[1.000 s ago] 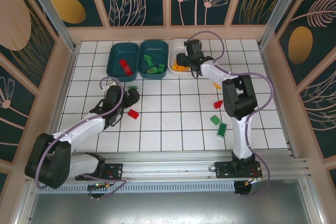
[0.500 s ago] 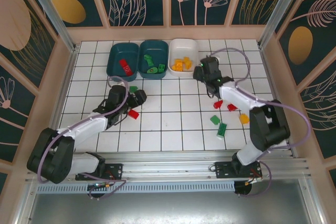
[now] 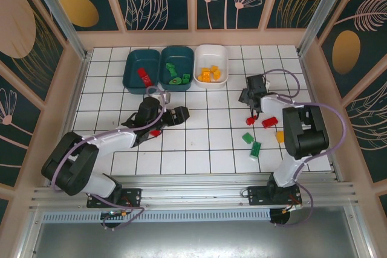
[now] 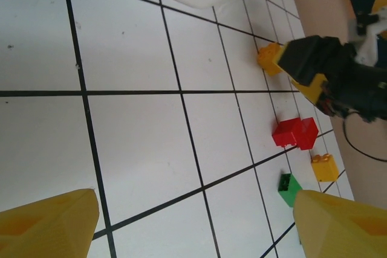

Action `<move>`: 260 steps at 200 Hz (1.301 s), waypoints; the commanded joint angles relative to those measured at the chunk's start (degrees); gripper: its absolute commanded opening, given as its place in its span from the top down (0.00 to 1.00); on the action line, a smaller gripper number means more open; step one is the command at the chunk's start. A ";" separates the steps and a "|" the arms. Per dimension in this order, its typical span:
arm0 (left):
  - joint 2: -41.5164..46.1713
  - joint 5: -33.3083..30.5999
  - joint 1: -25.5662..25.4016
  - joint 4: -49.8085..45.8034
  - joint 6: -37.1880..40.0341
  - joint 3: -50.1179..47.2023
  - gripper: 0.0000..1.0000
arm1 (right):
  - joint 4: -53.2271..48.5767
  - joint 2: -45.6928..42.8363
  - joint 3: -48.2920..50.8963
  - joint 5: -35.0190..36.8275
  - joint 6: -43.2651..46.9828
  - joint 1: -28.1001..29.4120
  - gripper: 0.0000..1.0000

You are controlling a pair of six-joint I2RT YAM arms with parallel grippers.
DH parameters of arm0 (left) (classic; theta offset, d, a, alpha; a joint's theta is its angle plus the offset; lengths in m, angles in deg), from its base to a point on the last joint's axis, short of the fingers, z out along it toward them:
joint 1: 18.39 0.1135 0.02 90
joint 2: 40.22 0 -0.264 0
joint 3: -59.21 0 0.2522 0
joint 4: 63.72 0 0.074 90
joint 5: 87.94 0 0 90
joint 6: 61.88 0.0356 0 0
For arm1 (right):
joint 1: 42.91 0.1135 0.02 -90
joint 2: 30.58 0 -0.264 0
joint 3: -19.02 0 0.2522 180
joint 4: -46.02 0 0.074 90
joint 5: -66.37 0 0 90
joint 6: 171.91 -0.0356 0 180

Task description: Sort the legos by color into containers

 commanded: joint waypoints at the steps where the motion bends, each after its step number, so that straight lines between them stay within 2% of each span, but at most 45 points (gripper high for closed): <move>1: 4.28 -1.94 0.01 -1.68 1.22 -2.33 0.15 | 2.12 2.77 -3.37 -1.41 1.17 -1.17 0.22; 17: 6.35 -3.43 -0.01 -2.66 1.57 -3.69 0.13 | 1.94 5.63 -5.26 -3.12 0.89 -2.24 0.26; 42: 7.75 -4.90 0.06 -4.14 2.59 -4.25 0.12 | 1.38 7.65 -6.81 -3.60 0.89 -2.53 0.41; 71: 7.99 -5.89 -0.01 -5.62 3.88 -3.35 0.11 | 1.97 3.82 -5.71 -2.35 1.00 -1.52 0.66; 90: 8.09 -7.57 -0.01 -6.50 4.41 -2.35 0.12 | 2.62 -0.25 -5.61 -1.97 1.86 -0.08 0.71; 107: 9.98 -15.74 0.11 -6.41 2.42 -3.55 0.09 | 2.87 -2.65 -7.83 -3.02 2.96 1.98 0.71; 124: 13.02 -27.92 0.79 -7.01 -2.06 -6.90 0.02 | 2.08 -1.22 -12.91 -5.03 4.39 4.27 0.71; 157: 22.18 -37.77 2.09 -9.08 -7.00 -12.72 0.01 | -0.01 8.57 -26.01 -6.90 7.36 8.44 0.70; 178: 27.62 -40.77 2.31 -12.84 -7.08 -14.70 0.02 | -2.75 16.01 -35.49 -8.62 7.63 9.58 0.69; 205: 33.08 -41.11 2.45 -16.46 -7.42 -17.00 0.02 | -7.08 23.22 -46.70 -9.97 8.57 10.93 0.67; 225: 35.97 -40.47 2.54 -16.84 -7.95 -18.62 0.01 | -11.96 26.84 -53.74 -9.27 8.71 11.59 0.52; 241: 37.10 -40.06 2.55 -16.99 -8.15 -18.92 0.02 | -13.87 26.78 -54.84 -7.38 8.53 12.20 0.43; 260: 37.08 -39.23 2.55 -16.13 -7.94 -18.72 0.01 | -12.61 23.35 -51.13 -5.55 8.63 12.75 0.39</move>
